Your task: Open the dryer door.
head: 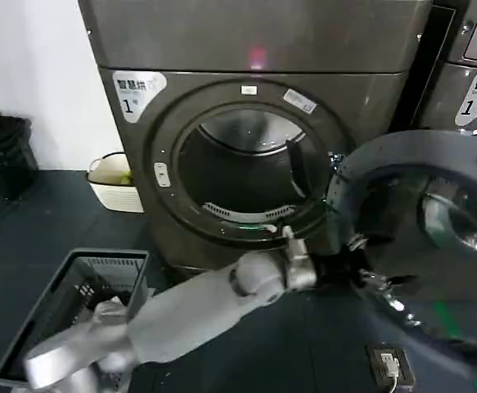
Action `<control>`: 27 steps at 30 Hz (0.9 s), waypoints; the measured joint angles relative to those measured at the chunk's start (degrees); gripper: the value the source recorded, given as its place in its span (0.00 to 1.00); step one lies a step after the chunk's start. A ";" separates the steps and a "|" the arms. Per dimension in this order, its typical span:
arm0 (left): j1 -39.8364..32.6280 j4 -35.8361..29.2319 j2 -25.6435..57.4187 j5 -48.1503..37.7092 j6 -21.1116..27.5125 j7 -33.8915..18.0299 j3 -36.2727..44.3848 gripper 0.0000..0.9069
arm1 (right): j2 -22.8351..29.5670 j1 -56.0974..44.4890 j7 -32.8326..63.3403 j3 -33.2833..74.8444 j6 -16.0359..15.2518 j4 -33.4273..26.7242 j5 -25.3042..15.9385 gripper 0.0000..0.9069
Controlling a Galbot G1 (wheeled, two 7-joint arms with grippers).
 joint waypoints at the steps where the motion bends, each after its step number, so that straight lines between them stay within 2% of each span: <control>1: 0.03 0.50 -0.61 -0.05 -0.15 -0.04 -0.05 1.00 | -0.06 -0.23 -0.13 0.23 0.08 -0.20 0.03 1.00; 7: 0.41 0.52 -0.35 -0.43 -2.11 0.06 -0.38 1.00 | -0.64 -0.40 -1.00 0.72 0.15 -1.25 0.12 1.00; 10: 0.81 0.13 0.51 -0.16 -2.87 -2.50 -1.20 1.00 | -0.95 -0.22 -1.67 0.66 0.16 -1.67 0.05 1.00; 14: 1.28 -2.95 3.83 -0.22 -10.55 -7.21 -1.67 1.00 | -1.11 -0.41 -2.04 1.02 0.59 -2.10 -0.12 1.00; 17: 1.86 -6.03 8.50 -2.82 -17.03 -7.23 -1.99 1.00 | -1.64 -0.11 -2.12 0.99 0.63 -2.44 -0.12 1.00; 19: 2.45 -8.73 12.19 -4.82 -19.28 -8.37 -1.58 1.00 | -2.05 0.38 -2.12 0.87 0.65 -2.59 -0.13 1.00; 24: 4.28 -16.35 23.78 -4.25 -16.54 -9.69 -2.61 1.00 | -3.00 1.64 -2.15 0.51 0.84 -3.51 -0.47 1.00; 27: 5.79 -20.11 31.17 -3.57 -15.40 -5.92 -4.32 1.00 | -3.59 2.67 -2.30 0.65 0.85 -4.06 -0.65 1.00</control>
